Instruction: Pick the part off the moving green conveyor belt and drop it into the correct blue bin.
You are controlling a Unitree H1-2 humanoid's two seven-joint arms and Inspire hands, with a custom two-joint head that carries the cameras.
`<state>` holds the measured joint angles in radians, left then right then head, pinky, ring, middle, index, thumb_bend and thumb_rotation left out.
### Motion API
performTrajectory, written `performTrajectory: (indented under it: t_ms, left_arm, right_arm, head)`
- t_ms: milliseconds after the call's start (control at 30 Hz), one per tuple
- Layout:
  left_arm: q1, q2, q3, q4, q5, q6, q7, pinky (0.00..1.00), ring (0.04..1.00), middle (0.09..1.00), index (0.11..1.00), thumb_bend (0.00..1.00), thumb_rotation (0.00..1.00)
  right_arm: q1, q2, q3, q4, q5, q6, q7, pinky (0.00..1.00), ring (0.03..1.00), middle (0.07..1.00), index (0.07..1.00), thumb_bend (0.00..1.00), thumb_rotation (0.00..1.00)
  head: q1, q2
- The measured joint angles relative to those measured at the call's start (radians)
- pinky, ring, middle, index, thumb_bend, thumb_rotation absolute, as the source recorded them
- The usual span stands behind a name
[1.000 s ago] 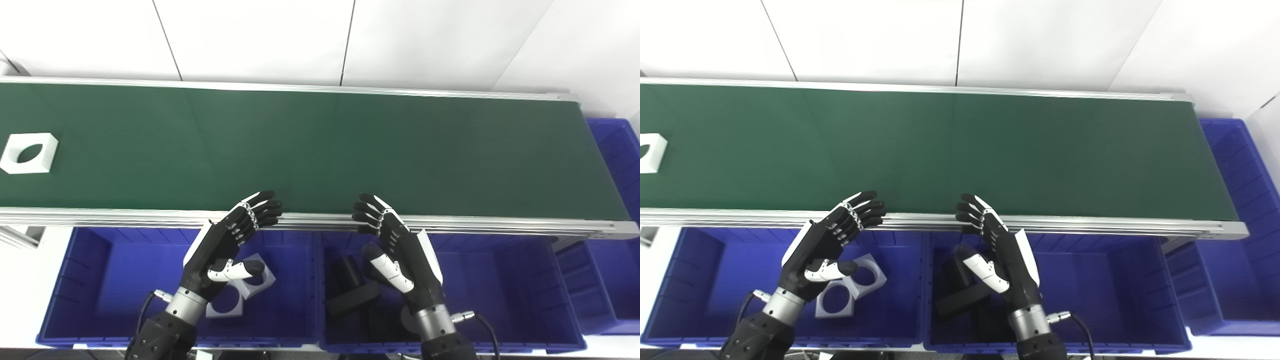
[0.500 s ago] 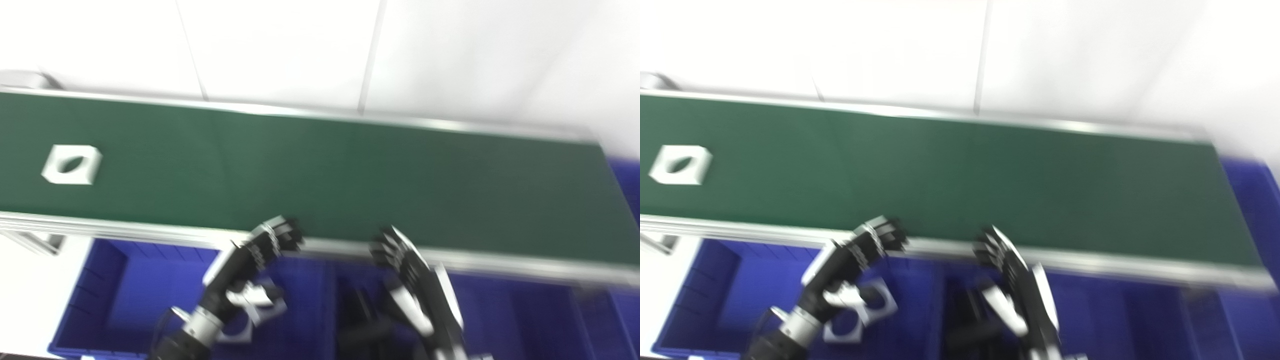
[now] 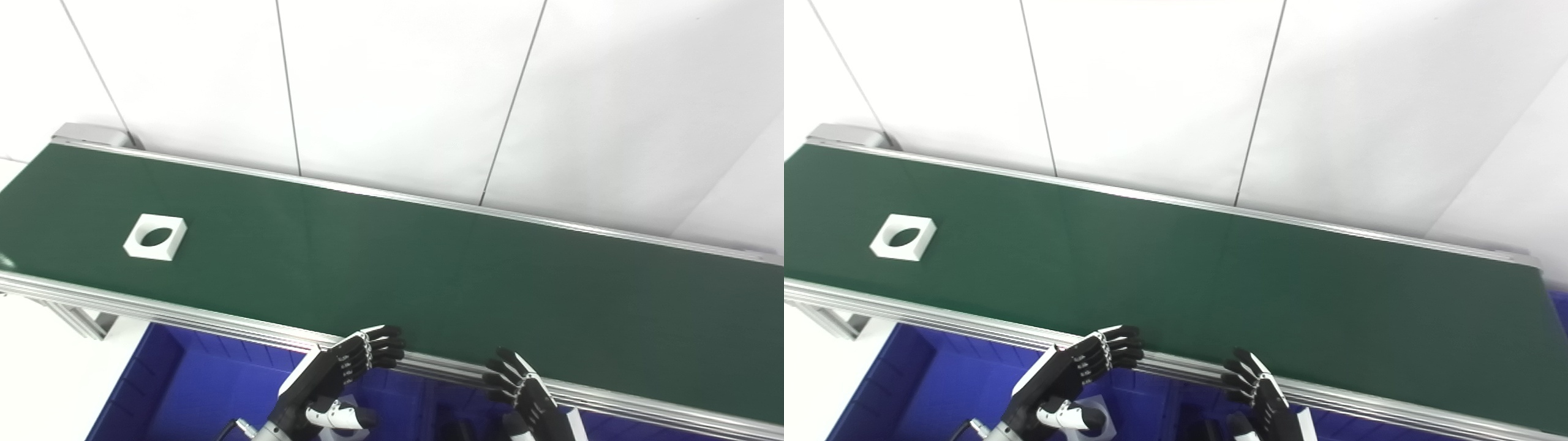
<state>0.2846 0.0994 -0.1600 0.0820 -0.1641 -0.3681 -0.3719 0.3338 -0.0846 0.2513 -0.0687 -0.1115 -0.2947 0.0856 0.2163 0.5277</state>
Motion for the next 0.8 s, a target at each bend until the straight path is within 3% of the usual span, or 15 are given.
performTrajectory:
  t_ms: [567,700,800]
  left_arm:
    - [0.004,0.065,-0.004,-0.082,-0.002,0.030,-0.008,0.77,0.775,0.783,0.810,0.99,0.40]
    - [0.017,0.089,-0.001,-0.168,-0.002,0.054,-0.015,0.78,0.787,0.796,0.824,0.98,0.40]
    - [0.012,0.137,0.018,-0.253,-0.003,0.108,-0.019,0.79,0.797,0.801,0.813,0.97,0.40]
  right_arm:
    - [-0.002,0.001,0.000,0.017,0.009,-0.017,0.012,0.70,0.781,0.821,0.883,0.69,0.87]
    - [-0.002,0.001,-0.003,0.019,0.010,-0.017,0.015,0.70,0.780,0.821,0.882,0.69,0.87]
    - [-0.008,0.001,-0.003,0.025,0.014,-0.019,0.019,0.70,0.782,0.825,0.886,0.68,0.87]
  head:
    - [0.034,-0.012]
    - [0.052,-0.015]
    - [0.057,-0.018]
